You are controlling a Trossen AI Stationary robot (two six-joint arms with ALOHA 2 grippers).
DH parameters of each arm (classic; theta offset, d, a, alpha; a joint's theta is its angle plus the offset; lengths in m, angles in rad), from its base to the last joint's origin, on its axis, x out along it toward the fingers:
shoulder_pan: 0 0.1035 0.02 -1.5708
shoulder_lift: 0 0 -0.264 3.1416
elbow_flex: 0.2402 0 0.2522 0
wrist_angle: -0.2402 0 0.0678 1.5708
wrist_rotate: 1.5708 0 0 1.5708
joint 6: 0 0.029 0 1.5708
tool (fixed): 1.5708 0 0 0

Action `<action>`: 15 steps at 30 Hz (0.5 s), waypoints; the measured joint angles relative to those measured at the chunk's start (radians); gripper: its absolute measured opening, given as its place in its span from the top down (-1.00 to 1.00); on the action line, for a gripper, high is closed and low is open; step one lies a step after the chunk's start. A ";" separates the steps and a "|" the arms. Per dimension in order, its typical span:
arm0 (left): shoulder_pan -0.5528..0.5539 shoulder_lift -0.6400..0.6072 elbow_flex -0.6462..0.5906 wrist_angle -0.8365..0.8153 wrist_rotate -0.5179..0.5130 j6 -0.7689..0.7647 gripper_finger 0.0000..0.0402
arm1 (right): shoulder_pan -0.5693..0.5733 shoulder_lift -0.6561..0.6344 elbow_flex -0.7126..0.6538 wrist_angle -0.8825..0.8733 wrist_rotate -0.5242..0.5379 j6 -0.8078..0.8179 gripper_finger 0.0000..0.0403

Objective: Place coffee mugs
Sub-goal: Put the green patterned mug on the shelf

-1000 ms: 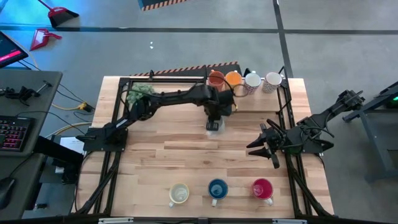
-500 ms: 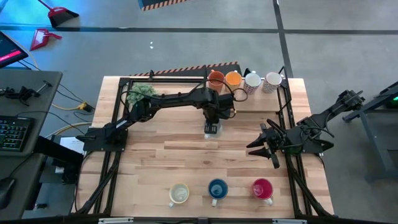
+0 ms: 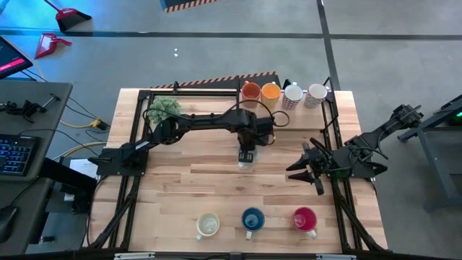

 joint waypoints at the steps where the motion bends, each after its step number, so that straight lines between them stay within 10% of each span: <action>1: 0.000 0.000 0.000 0.008 0.001 -0.009 0.96 | 0.000 0.000 0.000 -0.002 0.012 0.003 0.41; 15: -0.007 0.003 0.000 0.008 0.011 -0.028 0.96 | -0.085 0.013 0.000 -0.139 0.050 0.122 0.41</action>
